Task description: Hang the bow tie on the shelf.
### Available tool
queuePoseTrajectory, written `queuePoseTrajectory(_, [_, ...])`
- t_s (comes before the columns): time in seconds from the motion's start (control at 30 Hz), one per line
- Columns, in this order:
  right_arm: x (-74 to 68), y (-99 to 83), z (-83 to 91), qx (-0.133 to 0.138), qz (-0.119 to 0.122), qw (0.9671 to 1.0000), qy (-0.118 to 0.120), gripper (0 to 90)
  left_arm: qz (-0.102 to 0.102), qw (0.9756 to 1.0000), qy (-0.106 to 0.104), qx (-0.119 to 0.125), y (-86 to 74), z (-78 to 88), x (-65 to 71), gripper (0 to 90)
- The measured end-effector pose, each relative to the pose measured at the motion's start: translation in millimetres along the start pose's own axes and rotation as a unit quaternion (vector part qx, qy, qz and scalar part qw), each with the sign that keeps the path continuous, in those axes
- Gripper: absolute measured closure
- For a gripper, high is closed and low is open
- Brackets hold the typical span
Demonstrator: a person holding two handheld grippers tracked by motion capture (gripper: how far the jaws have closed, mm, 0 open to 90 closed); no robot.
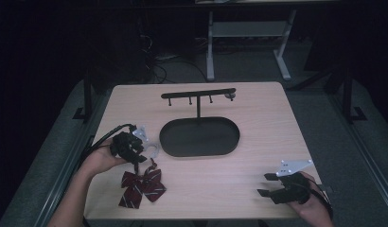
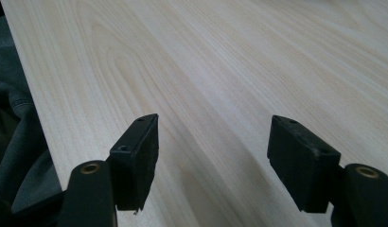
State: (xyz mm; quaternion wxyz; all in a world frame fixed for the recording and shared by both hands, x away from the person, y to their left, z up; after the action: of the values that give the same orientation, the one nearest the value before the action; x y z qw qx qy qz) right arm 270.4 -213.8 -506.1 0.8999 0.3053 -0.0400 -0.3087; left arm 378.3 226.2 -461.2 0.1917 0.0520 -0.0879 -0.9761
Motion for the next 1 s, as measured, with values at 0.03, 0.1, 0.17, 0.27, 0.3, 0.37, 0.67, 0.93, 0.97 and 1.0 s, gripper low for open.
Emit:
queuePoseTrajectory(0.03, [0.1,0.0,0.1,0.000,-0.001,1.0000,0.000,34.0,0.003,1.0000,0.002,-0.006,0.1,-1.7,-4.1,52.3])
queuePoseTrajectory(0.1, [-0.1,-0.2,0.4,0.000,-0.003,1.0000,0.001,34.0,0.004,1.0000,0.001,-0.008,0.1,-2.4,-6.4,52.4])
queuePoseTrajectory(0.17, [0.4,-0.3,0.3,0.000,-0.002,1.0000,0.001,34.0,0.013,0.9998,0.000,-0.013,-0.1,-4.7,-13.1,52.8])
queuePoseTrajectory(0.27, [0.6,-0.4,0.1,-0.001,-0.002,1.0000,0.000,34.0,0.019,0.9996,0.002,-0.020,0.2,-6.3,-20.6,54.1])
queuePoseTrajectory(0.3, [0.7,-0.3,0.2,0.000,-0.001,1.0000,0.000,34.0,0.021,0.9996,0.000,-0.021,0.4,-7.3,-22.4,54.5])
queuePoseTrajectory(0.37, [1.2,-0.3,0.4,0.001,0.001,1.0000,0.000,34.0,0.026,0.9993,0.001,-0.026,0.4,-9.8,-26.4,55.5])
queuePoseTrajectory(0.67, [1.6,-0.8,1.3,0.000,-0.004,1.0000,0.000,34.0,0.042,0.9976,-0.009,-0.055,-2.5,-24.6,-35.3,59.2])
queuePoseTrajectory(0.93, [2.4,-1.1,1.9,0.001,-0.005,1.0000,0.000,34.0,0.057,0.9957,-0.010,-0.073,-6.0,-32.8,-43.7,63.0])
queuePoseTrajectory(0.97, [2.7,-1.3,1.9,0.001,-0.006,1.0000,0.000,34.0,0.057,0.9954,-0.009,-0.076,-6.7,-34.1,-44.4,63.7])
queuePoseTrajectory(1.0, [2.7,-1.3,1.9,0.001,-0.006,1.0000,0.000,34.0,0.057,0.9954,-0.009,-0.076,-6.7,-34.1,-44.4,64.1])
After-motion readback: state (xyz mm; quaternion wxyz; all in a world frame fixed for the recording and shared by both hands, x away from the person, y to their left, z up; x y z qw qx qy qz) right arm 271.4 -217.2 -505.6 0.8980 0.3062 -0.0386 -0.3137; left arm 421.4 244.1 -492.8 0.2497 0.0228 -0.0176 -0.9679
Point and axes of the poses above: each handheld gripper's, and its own axes: z roughly backward along the jaws, y roughly out of its top, x roughly to its right, the point moved 7 cm from there along -z, roughly forward along the jaws, and after that the axes turned 8 degrees about -x, right-handed, at the moved point
